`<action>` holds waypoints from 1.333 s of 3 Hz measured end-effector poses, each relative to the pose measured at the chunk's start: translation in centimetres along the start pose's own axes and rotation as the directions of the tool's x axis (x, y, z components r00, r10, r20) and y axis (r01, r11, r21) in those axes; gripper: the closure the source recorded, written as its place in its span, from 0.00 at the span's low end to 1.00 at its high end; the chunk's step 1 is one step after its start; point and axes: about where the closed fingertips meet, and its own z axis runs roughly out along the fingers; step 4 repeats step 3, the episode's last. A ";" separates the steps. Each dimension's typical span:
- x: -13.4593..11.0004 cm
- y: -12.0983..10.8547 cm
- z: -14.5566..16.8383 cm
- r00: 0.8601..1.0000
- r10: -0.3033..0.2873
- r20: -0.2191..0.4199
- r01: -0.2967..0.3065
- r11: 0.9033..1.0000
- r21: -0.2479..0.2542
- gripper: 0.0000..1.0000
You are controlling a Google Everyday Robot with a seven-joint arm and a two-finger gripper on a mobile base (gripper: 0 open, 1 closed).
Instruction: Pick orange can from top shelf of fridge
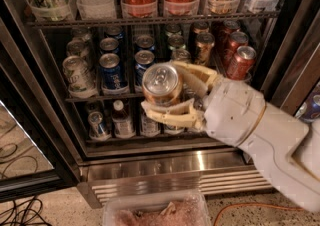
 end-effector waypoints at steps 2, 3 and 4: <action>-0.5 7.3 -0.2 0.999 0.048 0.000 -0.048 0.996 0.072 1.00; -0.5 7.3 -0.2 0.999 0.048 0.000 -0.048 0.996 0.072 1.00; -0.5 7.3 -0.2 0.999 0.048 0.000 -0.048 0.996 0.072 1.00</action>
Offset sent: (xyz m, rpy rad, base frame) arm -0.0377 0.0297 -0.0189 0.0115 0.0061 -0.0240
